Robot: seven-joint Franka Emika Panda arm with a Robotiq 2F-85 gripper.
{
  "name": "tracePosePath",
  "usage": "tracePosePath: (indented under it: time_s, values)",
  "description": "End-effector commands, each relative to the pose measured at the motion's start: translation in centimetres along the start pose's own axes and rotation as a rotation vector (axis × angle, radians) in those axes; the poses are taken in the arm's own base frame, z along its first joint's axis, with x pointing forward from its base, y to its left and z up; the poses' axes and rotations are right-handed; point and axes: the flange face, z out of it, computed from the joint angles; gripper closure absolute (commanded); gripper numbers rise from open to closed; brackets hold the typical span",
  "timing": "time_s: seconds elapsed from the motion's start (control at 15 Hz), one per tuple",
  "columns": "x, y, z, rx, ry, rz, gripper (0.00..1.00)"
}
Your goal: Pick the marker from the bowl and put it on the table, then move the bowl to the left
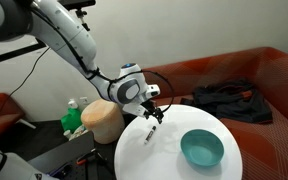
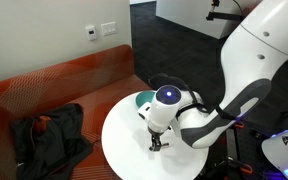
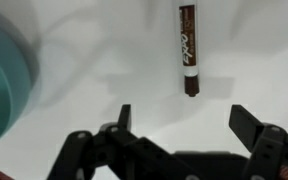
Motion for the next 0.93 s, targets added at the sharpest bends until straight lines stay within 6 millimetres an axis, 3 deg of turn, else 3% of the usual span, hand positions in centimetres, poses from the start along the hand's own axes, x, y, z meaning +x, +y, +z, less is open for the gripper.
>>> tracePosePath:
  time_s: [0.0,0.4,0.87]
  values:
    - [-1.0,2.7,-3.5,-0.023,0.017,0.201,0.0]
    - [-0.9,9.2,-6.3,-0.101,0.057,0.447,0.0]
    - [0.2,14.7,-5.5,-0.141,0.079,0.528,0.0]
